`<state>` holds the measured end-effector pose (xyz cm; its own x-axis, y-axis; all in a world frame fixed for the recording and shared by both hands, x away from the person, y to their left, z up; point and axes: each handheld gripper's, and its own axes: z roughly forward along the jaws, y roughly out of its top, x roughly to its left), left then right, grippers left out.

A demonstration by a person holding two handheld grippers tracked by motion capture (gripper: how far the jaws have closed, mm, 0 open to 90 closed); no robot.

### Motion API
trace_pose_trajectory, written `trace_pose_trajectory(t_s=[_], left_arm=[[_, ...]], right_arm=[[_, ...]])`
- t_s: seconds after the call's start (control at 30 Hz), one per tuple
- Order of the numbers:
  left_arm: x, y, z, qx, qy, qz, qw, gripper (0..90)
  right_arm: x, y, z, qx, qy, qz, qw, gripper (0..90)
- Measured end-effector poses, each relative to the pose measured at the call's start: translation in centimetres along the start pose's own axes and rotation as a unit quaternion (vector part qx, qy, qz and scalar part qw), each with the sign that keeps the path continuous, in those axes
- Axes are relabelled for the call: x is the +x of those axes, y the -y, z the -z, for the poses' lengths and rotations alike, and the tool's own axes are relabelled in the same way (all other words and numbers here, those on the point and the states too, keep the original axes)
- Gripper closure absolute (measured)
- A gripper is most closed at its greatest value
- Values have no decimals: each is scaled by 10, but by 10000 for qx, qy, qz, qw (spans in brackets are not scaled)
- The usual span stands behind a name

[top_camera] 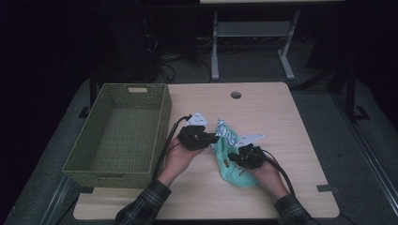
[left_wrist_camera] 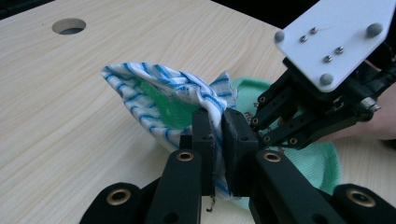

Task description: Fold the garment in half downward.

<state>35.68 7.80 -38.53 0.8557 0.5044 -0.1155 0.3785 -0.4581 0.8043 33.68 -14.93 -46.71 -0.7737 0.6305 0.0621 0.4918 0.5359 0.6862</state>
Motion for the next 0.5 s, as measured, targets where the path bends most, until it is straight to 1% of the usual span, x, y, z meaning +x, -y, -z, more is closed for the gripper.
trace_pose_trajectory(t_s=[0.03,0.1,0.17,0.23,0.3,0.33,0.37,0.43,0.47,0.5], left_arm=[[1,1,0,25,4,5,10000,838],[2,2,0,6,-11,32,10000,838],[3,2,1,0,-14,38,10000,838],[4,3,3,7,-41,49,10000,838],[5,3,5,49,-118,27,9999,838],[5,2,6,53,-155,40,9999,837],[7,2,8,18,-198,69,9998,837],[10,2,12,-2,-242,75,9997,837],[10,2,13,-4,-279,99,9996,837],[12,1,16,-18,-329,60,9994,837]], right_arm=[[0,0,2,-10,12,-4,10000,895],[-2,3,11,-61,19,3,10000,895],[-4,5,20,-117,60,-44,9999,895],[-7,10,29,-92,51,-82,9999,894],[-9,18,38,-120,82,-88,9999,895],[-11,22,42,-141,67,-142,9998,895],[-13,25,45,-132,94,-125,9998,894],[-15,32,54,-108,126,-189,9997,894],[-16,35,57,-139,134,-207,9996,894],[-17,38,59,-169,146,-218,9995,894]])
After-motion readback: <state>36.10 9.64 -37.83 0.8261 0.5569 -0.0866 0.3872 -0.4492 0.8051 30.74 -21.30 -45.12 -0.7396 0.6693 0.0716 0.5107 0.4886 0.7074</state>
